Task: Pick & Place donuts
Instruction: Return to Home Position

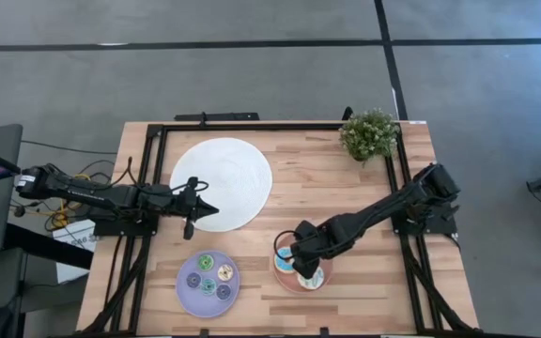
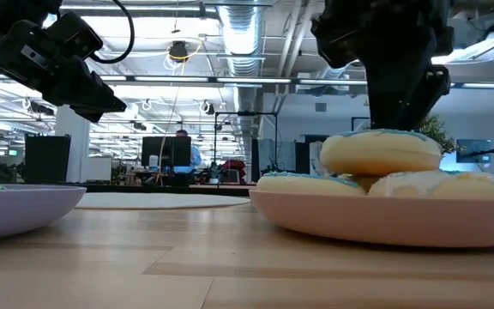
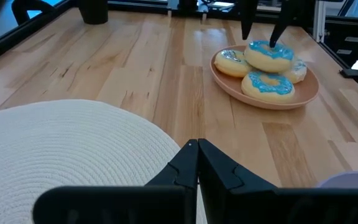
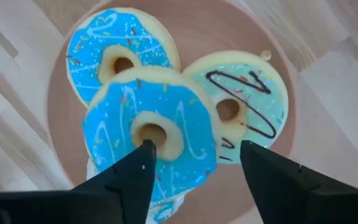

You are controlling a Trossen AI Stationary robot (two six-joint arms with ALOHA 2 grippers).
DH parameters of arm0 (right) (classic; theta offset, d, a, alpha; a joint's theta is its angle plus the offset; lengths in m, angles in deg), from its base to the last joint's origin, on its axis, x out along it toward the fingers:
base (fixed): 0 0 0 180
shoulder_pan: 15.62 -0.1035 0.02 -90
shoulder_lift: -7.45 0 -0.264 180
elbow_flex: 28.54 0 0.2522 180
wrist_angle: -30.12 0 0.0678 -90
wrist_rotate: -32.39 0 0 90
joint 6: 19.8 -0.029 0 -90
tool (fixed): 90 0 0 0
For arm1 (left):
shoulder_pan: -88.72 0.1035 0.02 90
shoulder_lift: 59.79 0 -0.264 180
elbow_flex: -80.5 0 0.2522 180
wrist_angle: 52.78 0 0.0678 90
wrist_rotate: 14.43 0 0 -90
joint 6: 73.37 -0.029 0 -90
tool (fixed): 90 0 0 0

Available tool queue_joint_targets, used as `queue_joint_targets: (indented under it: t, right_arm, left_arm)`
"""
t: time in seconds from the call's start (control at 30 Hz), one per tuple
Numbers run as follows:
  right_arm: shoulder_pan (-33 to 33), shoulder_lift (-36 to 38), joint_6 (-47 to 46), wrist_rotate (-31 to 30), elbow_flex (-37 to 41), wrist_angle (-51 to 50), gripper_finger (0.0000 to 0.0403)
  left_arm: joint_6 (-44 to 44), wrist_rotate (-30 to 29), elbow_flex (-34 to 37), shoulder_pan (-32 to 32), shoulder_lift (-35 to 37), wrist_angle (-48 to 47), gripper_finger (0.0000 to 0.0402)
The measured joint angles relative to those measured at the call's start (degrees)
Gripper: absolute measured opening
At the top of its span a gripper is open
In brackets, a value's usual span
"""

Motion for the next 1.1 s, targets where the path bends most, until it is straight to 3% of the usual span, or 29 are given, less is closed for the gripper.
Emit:
queue_joint_targets:
  t: [0.43,0.7,0.83,1.0,1.1]
  right_arm:
    - [-5.39,9.82,4.24,-7.67,-0.02,-3.31,0.0227]
    - [-8.01,9.6,3.79,-8.14,0.0,-4.78,0.0208]
    - [-8.51,9.63,4.3,-10.75,0.0,-6.74,0.0151]
    - [-10.1,11.1,10.66,-16.2,1.98,-7.53,0.0019]
    - [-10.45,13.2,10.31,-18.16,6.07,-7.36,0.0018]
  left_arm:
    - [0.04,0.0,0.0,-0.01,0.0,0.04,0.0]
    - [-1.16,-0.62,0.0,0.01,0.0,1.38,0.0]
    - [-1.73,-2.38,0.0,0.01,0.0,3.43,0.0]
    - [-2.01,-2.58,-0.02,0.01,0.0,4.05,0.0]
    - [-1.58,-2.69,-0.29,0.01,0.0,3.98,0.0]
